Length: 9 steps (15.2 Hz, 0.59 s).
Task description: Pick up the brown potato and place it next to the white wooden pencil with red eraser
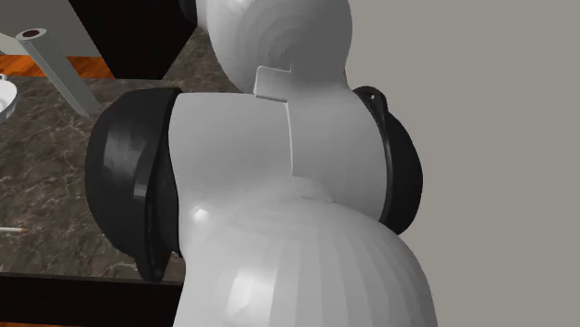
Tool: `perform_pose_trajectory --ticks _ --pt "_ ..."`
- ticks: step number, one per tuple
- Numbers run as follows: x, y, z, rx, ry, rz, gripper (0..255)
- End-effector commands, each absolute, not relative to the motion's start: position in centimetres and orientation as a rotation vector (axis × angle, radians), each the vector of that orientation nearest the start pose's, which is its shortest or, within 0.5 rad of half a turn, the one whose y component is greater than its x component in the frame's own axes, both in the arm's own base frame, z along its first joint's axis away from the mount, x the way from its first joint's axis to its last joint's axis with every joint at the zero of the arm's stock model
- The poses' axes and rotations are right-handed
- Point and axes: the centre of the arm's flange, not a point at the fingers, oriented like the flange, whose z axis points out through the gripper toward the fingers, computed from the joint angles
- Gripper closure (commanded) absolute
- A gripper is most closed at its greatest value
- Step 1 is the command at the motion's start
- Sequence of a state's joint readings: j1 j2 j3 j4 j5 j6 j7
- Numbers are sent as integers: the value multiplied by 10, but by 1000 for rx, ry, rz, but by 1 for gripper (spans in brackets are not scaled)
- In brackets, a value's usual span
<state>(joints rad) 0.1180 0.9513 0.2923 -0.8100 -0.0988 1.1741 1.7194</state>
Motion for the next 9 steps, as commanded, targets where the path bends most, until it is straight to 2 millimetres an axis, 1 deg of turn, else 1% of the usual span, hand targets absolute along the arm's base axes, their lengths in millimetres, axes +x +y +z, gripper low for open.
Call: perform_pose_trajectory --ticks 1,5,9 --pt "682 193 322 -2679 2200 735 0" --pt "672 192 307 -2679 2200 735 0" --pt "672 192 307 -2679 2200 735 0"
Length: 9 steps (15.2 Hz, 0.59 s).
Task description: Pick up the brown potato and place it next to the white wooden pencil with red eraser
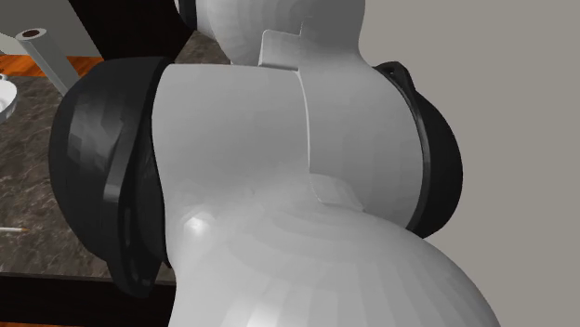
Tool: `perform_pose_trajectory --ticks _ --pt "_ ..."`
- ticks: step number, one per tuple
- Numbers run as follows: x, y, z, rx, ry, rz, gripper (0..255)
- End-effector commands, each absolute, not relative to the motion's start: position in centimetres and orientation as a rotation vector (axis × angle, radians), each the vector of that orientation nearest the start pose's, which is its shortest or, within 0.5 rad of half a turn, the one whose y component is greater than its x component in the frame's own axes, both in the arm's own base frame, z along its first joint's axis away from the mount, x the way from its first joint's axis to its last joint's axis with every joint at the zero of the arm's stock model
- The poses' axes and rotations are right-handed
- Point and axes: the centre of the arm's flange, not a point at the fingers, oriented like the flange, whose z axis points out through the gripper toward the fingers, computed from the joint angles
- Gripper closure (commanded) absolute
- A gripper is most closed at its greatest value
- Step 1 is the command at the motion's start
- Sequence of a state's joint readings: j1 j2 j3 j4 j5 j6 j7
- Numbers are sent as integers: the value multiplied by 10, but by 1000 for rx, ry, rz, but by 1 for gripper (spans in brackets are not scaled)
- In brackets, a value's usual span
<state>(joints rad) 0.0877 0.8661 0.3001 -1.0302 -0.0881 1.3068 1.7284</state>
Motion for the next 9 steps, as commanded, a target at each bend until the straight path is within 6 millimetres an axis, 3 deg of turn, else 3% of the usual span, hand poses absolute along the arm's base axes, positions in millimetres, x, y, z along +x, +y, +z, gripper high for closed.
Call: perform_pose_trajectory --ticks 1,3,4,9 --pt "672 192 307 -2679 2200 735 0" --pt "672 192 307 -2679 2200 735 0" --pt "672 192 307 -2679 2200 735 255" --pt "672 192 307 -2679 2200 735 255"
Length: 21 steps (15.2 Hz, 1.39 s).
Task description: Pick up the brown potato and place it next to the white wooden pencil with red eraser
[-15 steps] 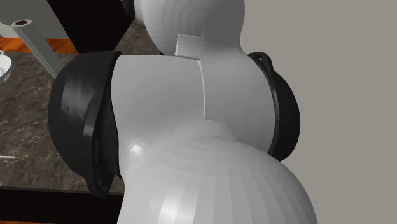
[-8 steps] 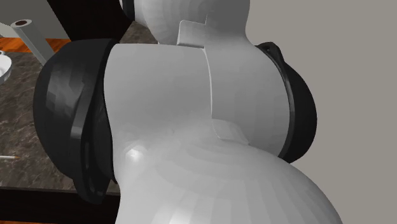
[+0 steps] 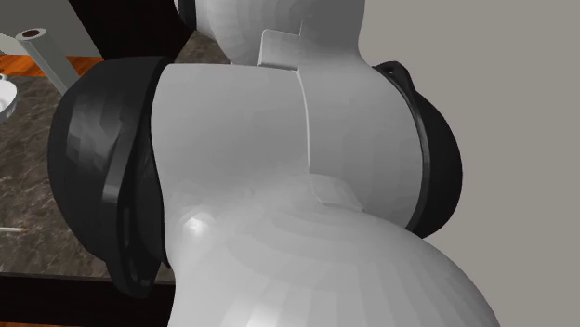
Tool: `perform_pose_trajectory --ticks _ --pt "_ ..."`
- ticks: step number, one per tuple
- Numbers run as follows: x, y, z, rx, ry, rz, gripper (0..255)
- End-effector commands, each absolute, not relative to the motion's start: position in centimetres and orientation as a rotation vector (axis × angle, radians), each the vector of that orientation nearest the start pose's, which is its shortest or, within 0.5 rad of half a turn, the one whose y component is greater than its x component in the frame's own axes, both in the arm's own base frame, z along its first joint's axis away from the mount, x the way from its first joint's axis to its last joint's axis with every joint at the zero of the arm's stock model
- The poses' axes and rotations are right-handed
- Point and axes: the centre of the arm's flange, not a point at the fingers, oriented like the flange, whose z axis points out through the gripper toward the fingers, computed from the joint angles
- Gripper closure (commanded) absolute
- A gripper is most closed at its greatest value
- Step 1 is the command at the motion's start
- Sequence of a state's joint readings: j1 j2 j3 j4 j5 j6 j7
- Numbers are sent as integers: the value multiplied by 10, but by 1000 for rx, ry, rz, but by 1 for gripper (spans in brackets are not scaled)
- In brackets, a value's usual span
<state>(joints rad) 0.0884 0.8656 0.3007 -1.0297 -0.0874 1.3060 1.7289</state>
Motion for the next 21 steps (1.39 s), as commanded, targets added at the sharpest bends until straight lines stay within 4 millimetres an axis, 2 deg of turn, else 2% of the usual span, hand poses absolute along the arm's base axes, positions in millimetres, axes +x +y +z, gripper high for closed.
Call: perform_pose_trajectory --ticks 1,4,19,21 --pt "672 192 307 -2679 2200 735 255" --pt "672 192 307 -2679 2200 735 255" --pt "672 192 383 -2679 2200 735 255" --pt "654 211 386 -2679 2200 735 255"
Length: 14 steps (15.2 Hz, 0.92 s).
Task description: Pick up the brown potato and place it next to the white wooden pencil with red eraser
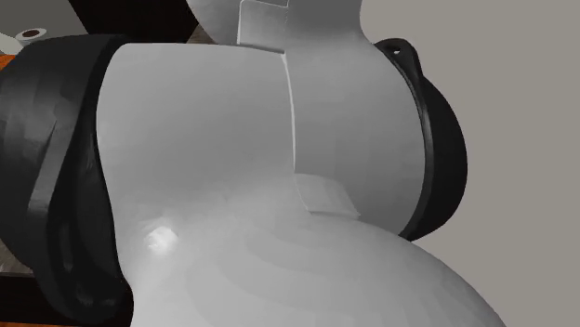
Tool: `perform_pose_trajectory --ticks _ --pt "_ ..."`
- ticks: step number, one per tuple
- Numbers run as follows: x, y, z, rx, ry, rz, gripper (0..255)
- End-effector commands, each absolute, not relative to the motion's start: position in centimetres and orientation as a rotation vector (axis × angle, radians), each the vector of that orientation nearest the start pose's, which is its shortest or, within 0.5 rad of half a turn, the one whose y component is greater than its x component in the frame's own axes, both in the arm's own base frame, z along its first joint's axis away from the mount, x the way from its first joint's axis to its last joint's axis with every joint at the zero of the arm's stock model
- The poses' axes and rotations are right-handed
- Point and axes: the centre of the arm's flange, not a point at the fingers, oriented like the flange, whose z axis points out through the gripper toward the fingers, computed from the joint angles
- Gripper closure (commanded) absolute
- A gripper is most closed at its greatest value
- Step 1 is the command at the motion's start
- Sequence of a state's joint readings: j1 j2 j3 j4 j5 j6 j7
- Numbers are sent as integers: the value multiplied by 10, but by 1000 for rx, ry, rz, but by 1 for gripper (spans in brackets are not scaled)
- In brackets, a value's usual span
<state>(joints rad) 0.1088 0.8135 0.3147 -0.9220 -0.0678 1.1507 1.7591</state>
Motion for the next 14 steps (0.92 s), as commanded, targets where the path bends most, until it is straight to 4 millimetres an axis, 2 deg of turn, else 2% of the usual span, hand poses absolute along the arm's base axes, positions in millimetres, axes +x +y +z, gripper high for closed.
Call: perform_pose_trajectory --ticks 1,14 --pt "646 221 388 -2679 2200 735 255" --pt "532 348 410 -2679 2200 735 255"
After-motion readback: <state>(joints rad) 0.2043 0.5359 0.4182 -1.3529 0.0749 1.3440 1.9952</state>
